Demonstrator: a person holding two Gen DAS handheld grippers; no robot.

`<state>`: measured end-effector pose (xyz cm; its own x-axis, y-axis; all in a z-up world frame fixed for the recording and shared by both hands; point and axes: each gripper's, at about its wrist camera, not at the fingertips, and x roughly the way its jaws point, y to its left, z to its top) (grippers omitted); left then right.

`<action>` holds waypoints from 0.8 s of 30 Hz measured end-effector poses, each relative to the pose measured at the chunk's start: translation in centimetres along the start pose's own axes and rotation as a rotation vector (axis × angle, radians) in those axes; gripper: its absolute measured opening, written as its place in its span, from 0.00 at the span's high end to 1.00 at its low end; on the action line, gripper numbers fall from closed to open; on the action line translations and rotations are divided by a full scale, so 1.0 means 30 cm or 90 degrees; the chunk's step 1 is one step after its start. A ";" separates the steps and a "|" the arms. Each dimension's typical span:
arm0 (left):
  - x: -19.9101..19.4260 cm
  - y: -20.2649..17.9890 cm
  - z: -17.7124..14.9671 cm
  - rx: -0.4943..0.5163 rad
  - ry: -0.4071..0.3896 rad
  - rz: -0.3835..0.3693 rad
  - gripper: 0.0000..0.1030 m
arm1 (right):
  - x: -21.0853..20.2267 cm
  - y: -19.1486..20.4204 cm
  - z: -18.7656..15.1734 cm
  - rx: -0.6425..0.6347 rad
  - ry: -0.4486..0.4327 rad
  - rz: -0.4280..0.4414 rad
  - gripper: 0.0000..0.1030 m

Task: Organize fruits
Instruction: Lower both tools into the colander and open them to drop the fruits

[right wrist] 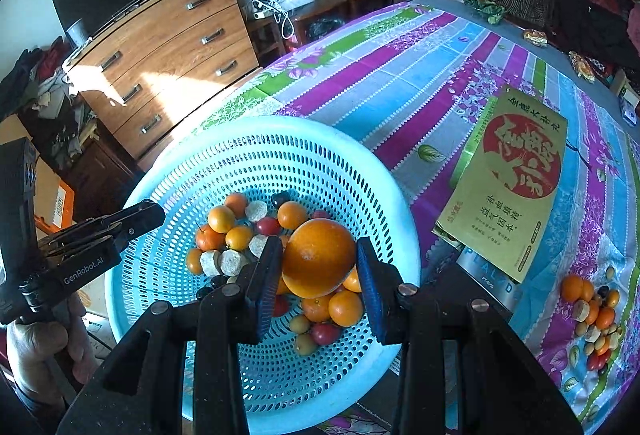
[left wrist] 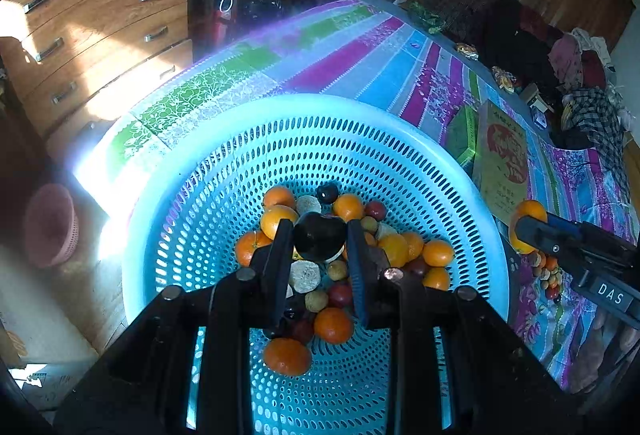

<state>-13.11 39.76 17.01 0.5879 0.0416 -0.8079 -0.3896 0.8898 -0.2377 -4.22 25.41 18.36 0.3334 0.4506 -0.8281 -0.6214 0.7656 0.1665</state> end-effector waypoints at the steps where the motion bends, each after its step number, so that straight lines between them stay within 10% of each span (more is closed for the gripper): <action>1: 0.005 0.000 0.002 0.001 0.002 0.000 0.74 | 0.007 -0.002 -0.001 0.000 0.002 -0.002 0.60; 24: 0.043 0.000 0.001 0.004 0.025 -0.004 0.74 | 0.046 -0.002 -0.011 0.003 0.021 -0.001 0.60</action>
<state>-12.33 39.81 16.00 0.5619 0.0177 -0.8270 -0.3807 0.8931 -0.2395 -3.96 25.84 17.02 0.3102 0.4340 -0.8458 -0.6179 0.7682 0.1675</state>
